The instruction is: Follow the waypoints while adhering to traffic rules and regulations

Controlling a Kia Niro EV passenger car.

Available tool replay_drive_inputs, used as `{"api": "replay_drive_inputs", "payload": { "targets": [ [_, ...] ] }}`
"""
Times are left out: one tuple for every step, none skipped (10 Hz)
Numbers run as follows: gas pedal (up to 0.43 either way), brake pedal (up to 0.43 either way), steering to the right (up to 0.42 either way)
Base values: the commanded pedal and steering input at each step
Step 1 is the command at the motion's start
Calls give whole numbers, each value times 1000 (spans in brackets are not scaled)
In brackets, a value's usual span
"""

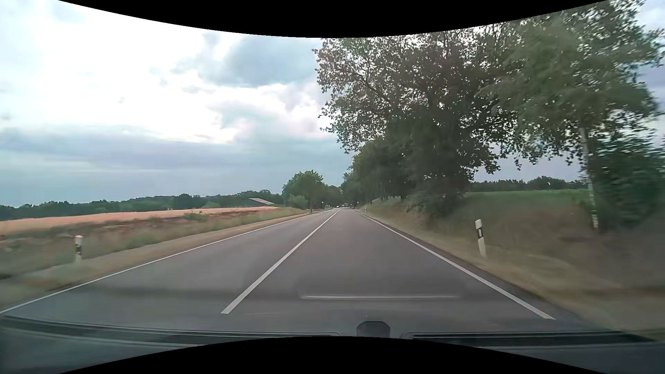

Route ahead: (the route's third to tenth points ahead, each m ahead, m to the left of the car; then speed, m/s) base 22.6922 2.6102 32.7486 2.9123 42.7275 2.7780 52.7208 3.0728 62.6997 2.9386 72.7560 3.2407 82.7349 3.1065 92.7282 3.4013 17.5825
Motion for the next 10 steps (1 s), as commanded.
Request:
{"api": "replay_drive_inputs", "payload": {
  "targets": [
    [150, 0, -3],
    [150, 0, -4],
    [150, 0, -3],
    [150, 0, -4],
    [150, 0, -3],
    [150, 0, -4],
    [150, 0, -4],
    [150, 0, -4],
    [150, 0, -4],
    [150, 0, -4]
  ]
}}
